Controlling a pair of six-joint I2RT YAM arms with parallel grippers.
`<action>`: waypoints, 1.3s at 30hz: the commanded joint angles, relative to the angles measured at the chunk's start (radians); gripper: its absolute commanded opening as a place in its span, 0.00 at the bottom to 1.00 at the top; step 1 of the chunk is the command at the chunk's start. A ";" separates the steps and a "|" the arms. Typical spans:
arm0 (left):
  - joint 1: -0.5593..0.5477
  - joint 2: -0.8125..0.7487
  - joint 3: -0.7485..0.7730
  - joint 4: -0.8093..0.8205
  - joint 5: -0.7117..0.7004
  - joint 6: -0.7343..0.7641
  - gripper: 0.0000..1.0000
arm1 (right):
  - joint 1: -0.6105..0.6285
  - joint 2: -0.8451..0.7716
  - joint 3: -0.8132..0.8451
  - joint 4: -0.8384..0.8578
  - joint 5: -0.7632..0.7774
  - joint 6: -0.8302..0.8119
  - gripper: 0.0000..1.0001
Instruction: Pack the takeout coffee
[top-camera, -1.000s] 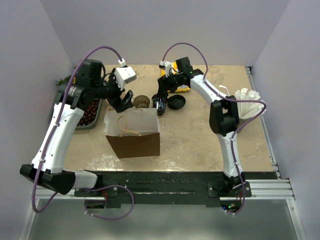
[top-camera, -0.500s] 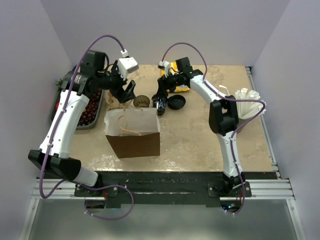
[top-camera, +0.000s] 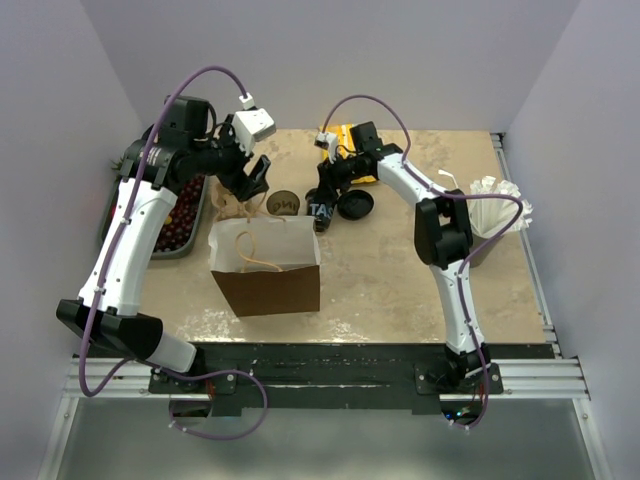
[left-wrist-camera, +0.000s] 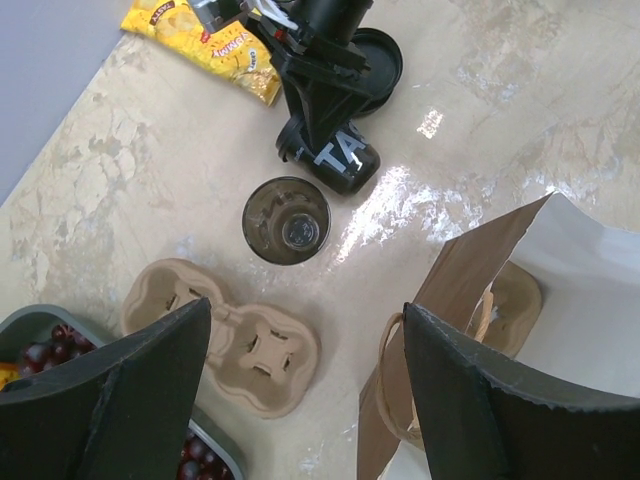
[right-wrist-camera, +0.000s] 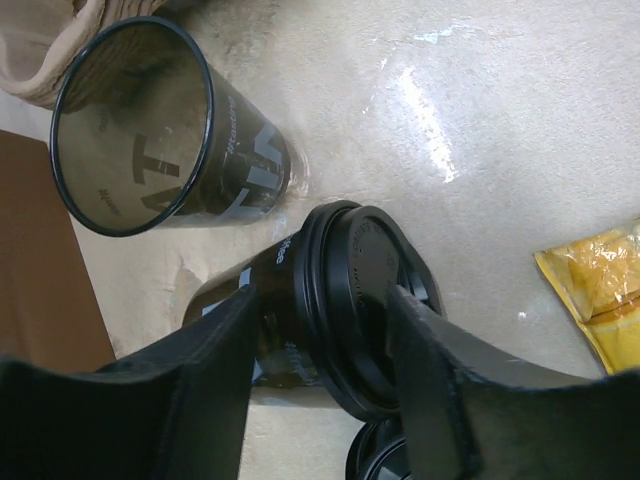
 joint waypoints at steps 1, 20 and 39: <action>0.010 -0.006 0.040 0.025 -0.024 0.009 0.82 | -0.003 -0.057 0.002 -0.030 -0.026 -0.078 0.50; 0.012 -0.017 0.015 0.043 -0.031 0.019 0.82 | 0.046 -0.468 -0.507 0.181 0.134 -0.446 0.24; 0.012 -0.002 -0.014 0.034 0.005 0.015 0.81 | 0.150 -0.956 -1.347 0.975 0.312 -0.784 0.25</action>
